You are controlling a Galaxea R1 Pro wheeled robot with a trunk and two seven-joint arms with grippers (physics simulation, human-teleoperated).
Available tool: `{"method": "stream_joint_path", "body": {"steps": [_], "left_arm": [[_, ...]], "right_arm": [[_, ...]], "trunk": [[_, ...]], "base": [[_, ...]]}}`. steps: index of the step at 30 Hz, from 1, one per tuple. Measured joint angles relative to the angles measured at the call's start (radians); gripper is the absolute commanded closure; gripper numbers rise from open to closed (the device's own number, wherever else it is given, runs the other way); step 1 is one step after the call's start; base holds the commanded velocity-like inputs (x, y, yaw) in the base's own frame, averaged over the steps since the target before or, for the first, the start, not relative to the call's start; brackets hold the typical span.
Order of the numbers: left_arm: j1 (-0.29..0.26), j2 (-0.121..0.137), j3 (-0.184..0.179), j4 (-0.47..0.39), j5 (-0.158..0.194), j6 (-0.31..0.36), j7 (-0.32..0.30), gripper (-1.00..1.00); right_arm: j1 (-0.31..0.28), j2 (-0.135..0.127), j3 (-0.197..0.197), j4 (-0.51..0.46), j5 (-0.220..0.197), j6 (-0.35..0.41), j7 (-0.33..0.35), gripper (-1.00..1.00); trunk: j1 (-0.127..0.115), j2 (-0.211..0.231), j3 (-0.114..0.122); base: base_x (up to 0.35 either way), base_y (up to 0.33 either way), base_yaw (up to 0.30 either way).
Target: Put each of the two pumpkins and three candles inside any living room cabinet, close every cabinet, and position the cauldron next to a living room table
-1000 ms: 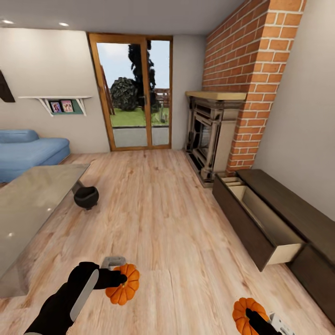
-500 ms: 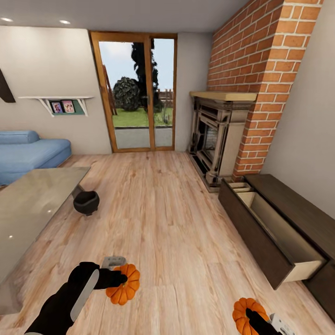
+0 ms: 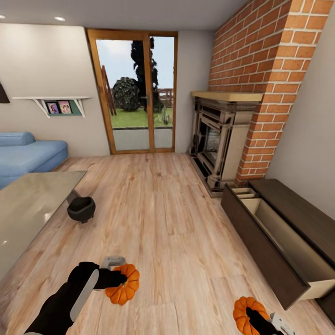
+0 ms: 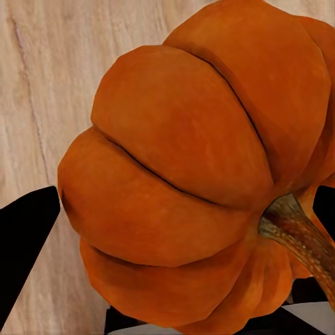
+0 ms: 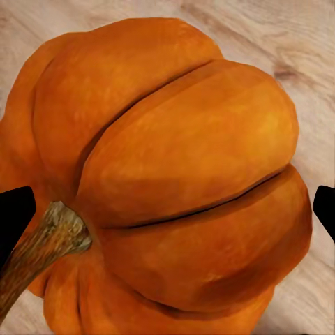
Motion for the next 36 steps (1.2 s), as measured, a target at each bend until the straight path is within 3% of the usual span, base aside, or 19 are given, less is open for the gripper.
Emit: {"method": "stream_joint_path", "body": {"steps": [15, 36], "left_arm": [[0.000, 0.000, 0.000, 0.000, -0.002, 0.000, 0.000, 1.00], [0.000, 0.000, 0.001, 0.000, 0.000, 0.000, 0.000, 1.00]], "right_arm": [[0.000, 0.000, 0.000, -0.001, 0.000, -0.002, 0.000, 1.00], [0.000, 0.000, 0.004, -0.001, -0.002, -0.002, 0.059, 1.00]], "trunk": [[0.000, 0.000, 0.000], [0.000, 0.000, 0.000]], "base": [[0.318, 0.001, -0.011], [0.310, 0.161, -0.266]]}}
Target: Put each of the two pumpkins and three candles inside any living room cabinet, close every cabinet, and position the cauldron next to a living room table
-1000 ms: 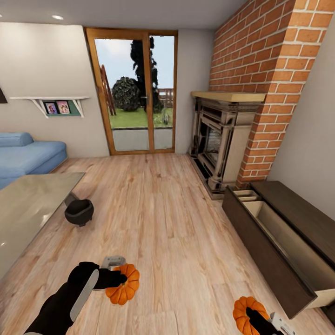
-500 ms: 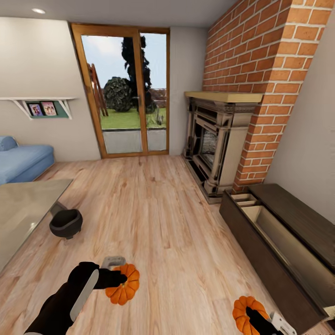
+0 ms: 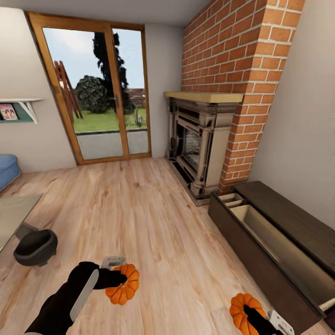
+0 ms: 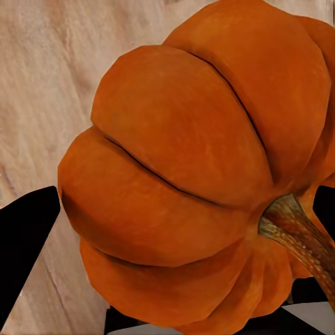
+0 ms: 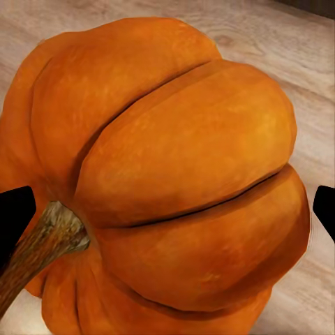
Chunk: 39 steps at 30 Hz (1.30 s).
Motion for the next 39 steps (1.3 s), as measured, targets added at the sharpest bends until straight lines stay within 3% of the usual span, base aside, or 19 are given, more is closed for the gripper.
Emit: {"method": "stream_joint_path", "body": {"steps": [21, 39], "left_arm": [[0.000, 0.001, 0.000, 0.000, 0.001, 0.000, -0.001, 1.00], [0.000, 0.000, 0.000, 0.000, 0.001, 0.000, 0.000, 1.00]], "right_arm": [[0.000, 0.001, -0.001, 0.001, 0.000, -0.001, 0.000, 1.00], [0.000, 0.002, -0.002, 0.002, -0.001, -0.002, -0.001, 1.00]], "trunk": [[0.000, 0.000, 0.000], [0.000, 0.000, 0.000]], "base": [[0.288, 0.224, -0.280], [0.289, 0.145, -0.280]]}}
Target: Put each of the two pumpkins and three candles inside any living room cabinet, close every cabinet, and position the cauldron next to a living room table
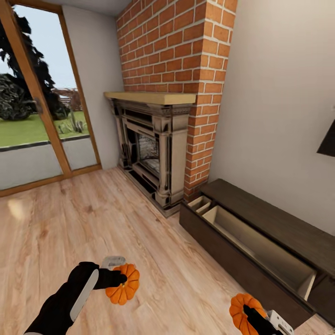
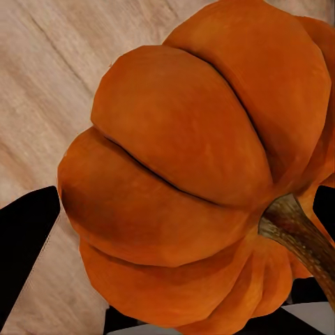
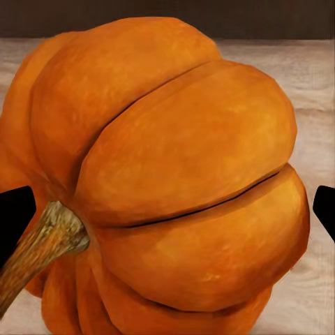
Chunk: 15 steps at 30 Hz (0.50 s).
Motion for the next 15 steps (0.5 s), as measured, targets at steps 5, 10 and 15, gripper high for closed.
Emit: {"method": "stream_joint_path", "body": {"steps": [5, 10, 15], "left_arm": [[0.000, 0.000, 0.000, -0.001, 0.002, 0.000, 0.000, 1.00], [0.000, 0.000, -0.001, 0.000, 0.001, 0.000, 0.000, 1.00], [0.000, 0.001, 0.000, 0.000, -0.001, 0.000, -0.001, 1.00]], "right_arm": [[0.000, 0.000, -0.003, 0.001, -0.004, -0.001, 0.000, 1.00], [0.000, 0.000, -0.002, 0.001, -0.005, -0.001, 0.000, 1.00], [0.000, 0.000, -0.004, 0.001, -0.005, -0.001, -0.001, 1.00]], "trunk": [[0.000, 0.000, 0.000], [0.000, 0.000, 0.001], [0.000, 0.000, 0.002]], "base": [[0.299, 0.110, -0.280], [0.300, 0.116, -0.280], [0.299, 0.141, -0.280]]}}
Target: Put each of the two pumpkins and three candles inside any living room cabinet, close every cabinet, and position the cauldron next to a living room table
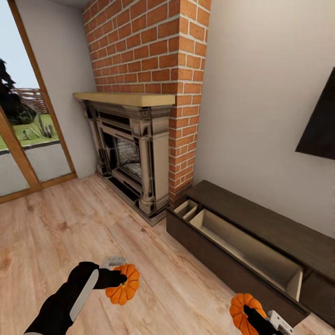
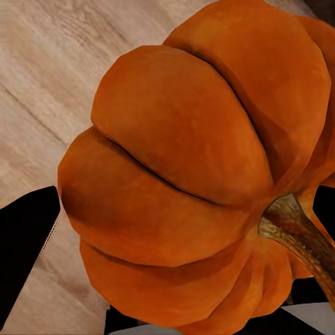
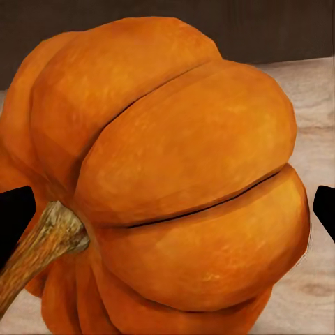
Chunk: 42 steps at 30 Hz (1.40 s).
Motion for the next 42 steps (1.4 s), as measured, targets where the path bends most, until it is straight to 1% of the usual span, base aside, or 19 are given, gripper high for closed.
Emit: {"method": "stream_joint_path", "body": {"steps": [12, 19, 25, 42], "left_arm": [[0.000, 0.000, 0.000, 0.000, 0.000, 0.000, 0.000, 1.00], [0.000, 0.000, 0.000, -0.002, 0.002, 0.000, -0.002, 1.00], [0.000, 0.001, 0.001, -0.001, 0.004, 0.000, -0.003, 1.00], [0.000, 0.003, 0.006, -0.011, 0.007, 0.000, -0.009, 1.00]], "right_arm": [[0.000, 0.000, 0.000, 0.000, -0.003, 0.000, 0.000, 1.00], [0.000, 0.000, 0.000, 0.000, -0.003, 0.000, 0.000, 1.00], [0.000, 0.000, 0.000, 0.000, -0.003, 0.000, 0.000, 1.00], [0.000, 0.000, -0.002, 0.002, -0.004, 0.000, 0.000, 1.00]], "trunk": [[0.000, 0.000, 0.004], [0.000, 0.000, 0.007], [0.000, 0.000, 0.009], [0.001, 0.000, 0.016]], "base": [[0.273, 0.179, -0.280], [0.156, 0.183, -0.280], [0.071, 0.170, -0.280], [0.002, 0.170, -0.280]]}}
